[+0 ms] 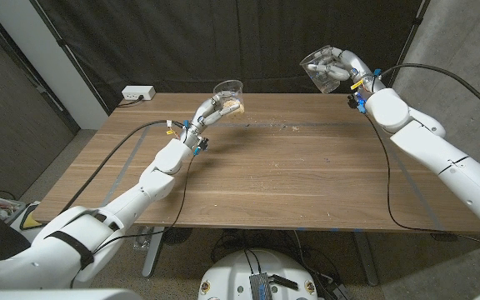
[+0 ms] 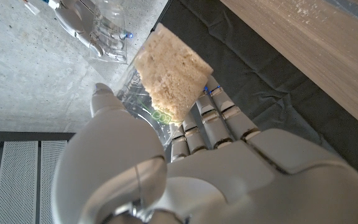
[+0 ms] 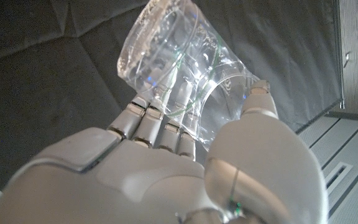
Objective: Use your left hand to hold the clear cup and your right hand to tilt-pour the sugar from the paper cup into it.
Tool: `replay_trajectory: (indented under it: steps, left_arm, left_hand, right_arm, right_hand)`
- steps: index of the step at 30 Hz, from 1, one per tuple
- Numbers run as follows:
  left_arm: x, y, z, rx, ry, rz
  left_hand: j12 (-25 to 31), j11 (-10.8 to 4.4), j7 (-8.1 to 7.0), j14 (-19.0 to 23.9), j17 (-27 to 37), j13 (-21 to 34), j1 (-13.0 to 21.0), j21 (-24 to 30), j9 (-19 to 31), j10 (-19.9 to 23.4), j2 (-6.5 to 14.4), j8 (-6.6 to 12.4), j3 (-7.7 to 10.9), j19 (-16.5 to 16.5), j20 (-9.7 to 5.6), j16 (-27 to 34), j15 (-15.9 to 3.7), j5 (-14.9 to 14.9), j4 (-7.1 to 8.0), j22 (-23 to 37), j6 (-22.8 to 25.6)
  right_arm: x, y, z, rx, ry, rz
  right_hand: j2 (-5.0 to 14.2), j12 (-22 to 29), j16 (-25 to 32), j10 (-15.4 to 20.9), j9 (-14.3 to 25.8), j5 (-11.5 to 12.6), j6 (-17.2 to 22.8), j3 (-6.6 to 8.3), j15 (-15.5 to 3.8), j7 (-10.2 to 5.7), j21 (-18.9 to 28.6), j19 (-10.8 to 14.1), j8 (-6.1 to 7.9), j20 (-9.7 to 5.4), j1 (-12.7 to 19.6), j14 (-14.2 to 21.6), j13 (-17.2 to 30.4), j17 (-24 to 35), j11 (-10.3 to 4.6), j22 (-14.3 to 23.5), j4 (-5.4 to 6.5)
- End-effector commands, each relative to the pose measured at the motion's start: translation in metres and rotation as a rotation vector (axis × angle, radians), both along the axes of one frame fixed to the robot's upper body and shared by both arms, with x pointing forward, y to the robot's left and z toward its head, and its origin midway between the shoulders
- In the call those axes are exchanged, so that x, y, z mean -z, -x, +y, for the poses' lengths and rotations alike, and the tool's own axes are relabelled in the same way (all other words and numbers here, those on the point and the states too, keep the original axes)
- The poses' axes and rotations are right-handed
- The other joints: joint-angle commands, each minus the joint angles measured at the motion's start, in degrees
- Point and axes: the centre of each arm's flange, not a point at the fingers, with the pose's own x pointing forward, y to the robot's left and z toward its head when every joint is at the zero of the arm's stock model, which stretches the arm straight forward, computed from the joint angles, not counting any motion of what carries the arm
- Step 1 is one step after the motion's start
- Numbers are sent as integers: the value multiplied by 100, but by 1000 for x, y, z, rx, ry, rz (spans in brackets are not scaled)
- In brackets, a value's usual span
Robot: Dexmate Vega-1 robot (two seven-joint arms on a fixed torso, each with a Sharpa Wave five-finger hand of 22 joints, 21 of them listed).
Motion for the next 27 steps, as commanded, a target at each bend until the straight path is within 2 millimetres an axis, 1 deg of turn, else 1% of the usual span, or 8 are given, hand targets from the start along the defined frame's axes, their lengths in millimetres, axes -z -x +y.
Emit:
replay_trajectory:
  steps: [1, 5, 11, 12, 15, 27]
  left_arm:
    - [-2, 9, 7, -5, 16, 14]
    - [-4, 10, 9, 3, 19, 23]
    - [-7, 11, 10, 6, 16, 22]
    - [-7, 11, 11, 6, 15, 22]
    - [-7, 11, 11, 4, 13, 21]
    - [-8, 16, 11, 0, 21, 10]
  left_hand:
    - [44, 0, 5, 63, 23, 20, 23, 39, 5, 19, 26, 25, -47, -4, -16, -19, -594, -11, 4, 15, 23]
    - [44, 3, 8, 64, 26, 17, 24, 41, 1, 21, 30, 24, -56, -5, -20, -21, -598, -12, 8, 15, 21]
    - [45, 20, 21, 62, 30, 17, 21, 45, -5, 22, 38, 27, -67, -5, -11, -23, -587, -13, 15, 16, 26]
    - [46, -2, 22, 62, 31, 19, 21, 45, -7, 23, 40, 26, -68, -7, -10, -24, -578, -13, 16, 16, 27]
    - [47, 29, 16, 61, 34, 14, 22, 47, -6, 29, 46, 28, -73, -7, -8, -25, -585, -14, 20, 16, 26]
    - [53, 19, 17, 72, 40, 23, 34, 53, -12, 25, 60, 35, -86, -8, -7, -24, -584, -16, 23, 17, 39]
  right_arm:
    - [45, -13, -12, -45, -136, -49]
    - [57, -17, -15, -44, -173, -50]
    - [67, -20, -17, -37, -210, -34]
    - [68, -21, -17, -39, -210, -33]
    - [71, -21, -17, -36, -218, -29]
    - [75, -26, -11, -51, -208, 1]
  right_hand:
    - [82, 41, -40, 49, 33, 5, 42, 73, -974, -24, 21, 50, 43, 6, 61, 54, 35, 9, -7, 4, 24]
    - [109, 71, -40, 140, 49, 1, 127, 90, -976, -37, 20, 62, 86, -4, 74, 114, 35, 11, -22, -5, 29]
    - [126, 100, -45, 194, 71, -10, 185, 111, -977, -38, 17, 71, 124, -15, 101, 176, 58, 14, -21, -14, 23]
    - [126, 97, -47, 185, 74, -11, 187, 112, -977, -37, 17, 73, 126, -14, 104, 179, 61, 14, -21, -15, 22]
    - [132, 102, -51, 193, 81, -15, 192, 118, -977, -32, 16, 77, 133, -14, 110, 192, 68, 15, -24, -18, 22]
    - [147, 104, -80, 222, 115, -30, 212, 139, -976, -46, 8, 81, 164, -12, 128, 242, 73, 15, -44, -29, 25]
